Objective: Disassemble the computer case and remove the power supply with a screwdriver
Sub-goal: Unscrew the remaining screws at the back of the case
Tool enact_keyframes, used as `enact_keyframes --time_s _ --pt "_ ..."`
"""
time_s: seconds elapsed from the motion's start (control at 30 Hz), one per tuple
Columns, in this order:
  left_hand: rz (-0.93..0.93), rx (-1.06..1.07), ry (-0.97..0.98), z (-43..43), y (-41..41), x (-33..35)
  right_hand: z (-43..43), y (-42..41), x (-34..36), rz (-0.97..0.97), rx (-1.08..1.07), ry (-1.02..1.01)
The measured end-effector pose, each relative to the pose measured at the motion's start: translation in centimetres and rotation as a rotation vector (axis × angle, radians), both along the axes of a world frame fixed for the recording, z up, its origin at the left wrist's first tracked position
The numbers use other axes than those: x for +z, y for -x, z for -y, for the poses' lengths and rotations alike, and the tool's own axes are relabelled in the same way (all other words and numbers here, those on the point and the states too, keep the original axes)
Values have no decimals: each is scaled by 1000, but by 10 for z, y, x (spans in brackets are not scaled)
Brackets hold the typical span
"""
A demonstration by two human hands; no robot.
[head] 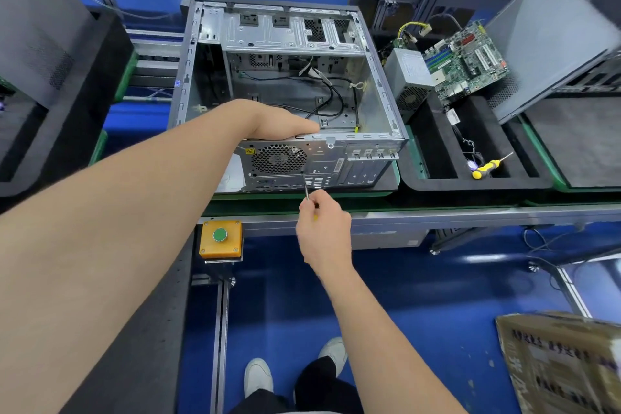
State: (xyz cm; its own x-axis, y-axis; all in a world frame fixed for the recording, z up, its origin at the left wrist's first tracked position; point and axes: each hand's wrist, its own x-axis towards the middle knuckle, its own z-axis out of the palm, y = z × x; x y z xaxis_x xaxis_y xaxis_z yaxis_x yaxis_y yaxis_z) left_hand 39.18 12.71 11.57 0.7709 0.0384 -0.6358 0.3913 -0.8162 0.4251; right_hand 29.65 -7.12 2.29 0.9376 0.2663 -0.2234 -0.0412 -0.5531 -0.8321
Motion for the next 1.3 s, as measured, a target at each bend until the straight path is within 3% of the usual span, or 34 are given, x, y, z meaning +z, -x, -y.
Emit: enact_keyframes --time_s 0.1,0.2,0.3,0.43,0.63,0.7,0.8,0.97,1.1,1.17,1.23,1.3 --pt "-15 14 -5 1 1 1 -10 10 -5 316 4 437" --pt "-26 18 -8 2 1 2 -6 9 -9 403 -25 523" --pt "-19 10 -19 2 1 2 2 -1 -8 194 -52 208" --pt "1 -38 -30 2 1 3 15 -21 -3 -520 -82 -340" --pt "14 -48 -42 0 1 2 28 -17 -16 -1234 41 -1183" --pt "14 -41 -42 1 1 2 25 -15 -16 -1367 1 -1355" --pt "13 -52 -51 2 1 3 21 -15 -15 -1185 -49 -1177" --pt "16 -49 -59 3 0 3 11 -10 -4 -586 -67 -597" --pt "24 -50 -45 4 1 3 -7 4 -3 26 -36 -9" --pt "18 -44 -36 4 2 4 -15 9 -6 215 -39 316" --pt "18 -31 -32 3 2 5 -18 12 -12 311 -69 448" --pt "24 -27 -26 3 0 4 -17 11 -14 324 -86 379"
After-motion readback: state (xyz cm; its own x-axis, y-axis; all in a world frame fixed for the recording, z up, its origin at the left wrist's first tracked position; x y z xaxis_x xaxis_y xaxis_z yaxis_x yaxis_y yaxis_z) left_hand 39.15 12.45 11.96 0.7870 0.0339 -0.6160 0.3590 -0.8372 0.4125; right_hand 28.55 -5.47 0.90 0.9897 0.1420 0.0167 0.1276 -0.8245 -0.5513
